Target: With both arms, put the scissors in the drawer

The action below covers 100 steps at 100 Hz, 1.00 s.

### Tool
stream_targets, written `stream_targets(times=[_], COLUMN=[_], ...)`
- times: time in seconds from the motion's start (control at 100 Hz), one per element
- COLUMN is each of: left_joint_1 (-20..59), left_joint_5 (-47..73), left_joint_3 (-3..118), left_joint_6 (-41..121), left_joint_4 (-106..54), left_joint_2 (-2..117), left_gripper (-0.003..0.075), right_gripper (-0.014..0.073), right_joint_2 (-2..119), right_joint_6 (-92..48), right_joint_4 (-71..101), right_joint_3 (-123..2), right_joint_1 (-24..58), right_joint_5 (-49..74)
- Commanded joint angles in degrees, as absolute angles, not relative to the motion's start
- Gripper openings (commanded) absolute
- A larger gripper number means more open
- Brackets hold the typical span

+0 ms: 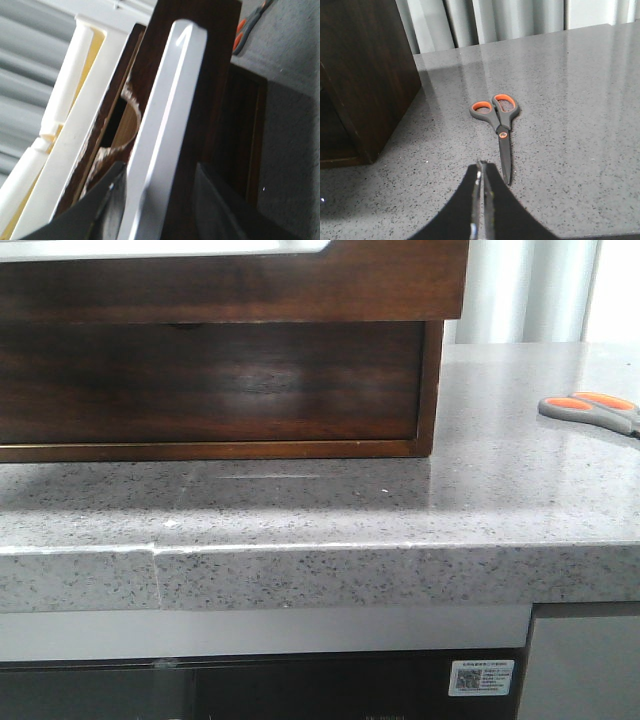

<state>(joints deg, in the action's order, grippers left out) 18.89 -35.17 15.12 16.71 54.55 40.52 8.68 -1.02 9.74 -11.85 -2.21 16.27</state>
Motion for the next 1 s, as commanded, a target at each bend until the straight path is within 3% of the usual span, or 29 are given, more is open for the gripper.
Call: stream_targets(times=[0.0, 0.31, 0.58, 0.99], left_joint_1=[20.32, 20.72, 20.72, 20.72], left_joint_5=[-39.41, -44.99, -43.27, -33.96], left_joint_3=[16.41, 16.41, 16.41, 16.41], left_joint_6=[15.9, 14.37, 10.19, 9.91], left_joint_4=[51.82, 36.33, 36.22, 36.22], left_joint_2=[40.3, 36.04, 28.6, 19.91], left_gripper=[0.0296, 0.0296, 0.0296, 0.0296], right_gripper=[-0.0046, -0.0024, 0.0296, 0.0302], right_joint_2=[10.46, 24.34, 42.42, 74.92], right_joint_6=[-1.35, -1.35, -1.35, -1.35], right_joint_4=[9.97, 6.56, 5.91, 3.73], right_joint_3=[-13.64, -19.96, -32.86, -61.43], right_joint_1=[-2.16, -2.16, -2.16, -2.16], right_joint_5=[11.93, 15.25, 17.76, 36.49])
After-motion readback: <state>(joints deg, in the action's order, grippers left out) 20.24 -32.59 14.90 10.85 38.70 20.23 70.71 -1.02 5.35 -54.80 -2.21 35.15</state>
